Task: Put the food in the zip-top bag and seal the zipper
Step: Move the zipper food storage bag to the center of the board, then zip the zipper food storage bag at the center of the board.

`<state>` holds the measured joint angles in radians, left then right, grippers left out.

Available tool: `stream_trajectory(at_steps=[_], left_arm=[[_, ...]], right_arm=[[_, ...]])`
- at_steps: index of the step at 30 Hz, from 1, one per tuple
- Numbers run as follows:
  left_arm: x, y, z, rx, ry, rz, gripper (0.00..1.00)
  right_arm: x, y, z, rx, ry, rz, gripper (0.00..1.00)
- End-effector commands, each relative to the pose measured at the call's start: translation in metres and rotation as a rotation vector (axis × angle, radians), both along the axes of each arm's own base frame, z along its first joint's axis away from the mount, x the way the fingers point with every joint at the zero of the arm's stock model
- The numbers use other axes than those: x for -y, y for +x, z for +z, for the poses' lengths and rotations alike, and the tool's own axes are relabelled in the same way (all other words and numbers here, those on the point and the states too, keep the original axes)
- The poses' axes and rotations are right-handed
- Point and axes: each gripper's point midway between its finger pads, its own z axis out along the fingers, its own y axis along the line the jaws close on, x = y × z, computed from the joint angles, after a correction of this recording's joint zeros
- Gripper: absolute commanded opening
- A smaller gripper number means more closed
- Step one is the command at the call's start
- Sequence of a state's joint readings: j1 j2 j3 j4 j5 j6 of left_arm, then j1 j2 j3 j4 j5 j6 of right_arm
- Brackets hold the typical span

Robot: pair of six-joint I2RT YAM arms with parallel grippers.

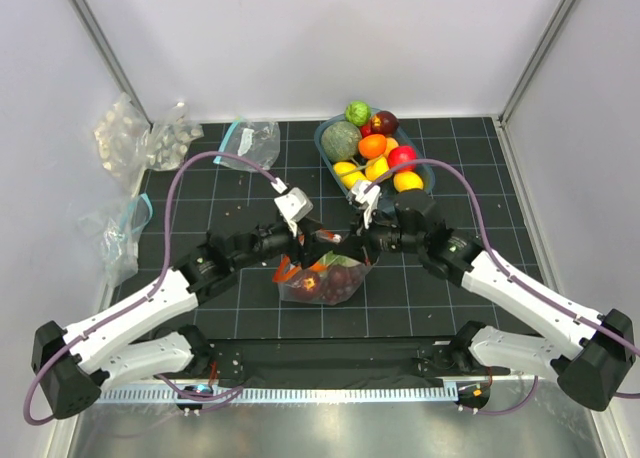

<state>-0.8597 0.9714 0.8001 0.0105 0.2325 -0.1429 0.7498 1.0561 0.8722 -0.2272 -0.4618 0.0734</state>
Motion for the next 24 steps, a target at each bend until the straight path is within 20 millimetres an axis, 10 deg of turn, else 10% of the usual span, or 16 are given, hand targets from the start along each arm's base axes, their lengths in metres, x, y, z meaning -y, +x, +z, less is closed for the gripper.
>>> stream_trajectory(at_steps=[1,20,24], left_arm=[[0.013,-0.008,0.016,0.049,-0.024,-0.087,0.57],[0.020,-0.007,0.008,0.023,0.015,-0.102,0.21],[0.023,-0.008,0.012,0.026,0.012,-0.118,0.01]], right_arm=[[-0.011,-0.006,0.024,0.067,0.066,0.064,0.01],[-0.017,-0.015,0.023,0.072,0.056,0.113,0.01],[-0.017,-0.015,0.024,0.078,0.057,0.109,0.01]])
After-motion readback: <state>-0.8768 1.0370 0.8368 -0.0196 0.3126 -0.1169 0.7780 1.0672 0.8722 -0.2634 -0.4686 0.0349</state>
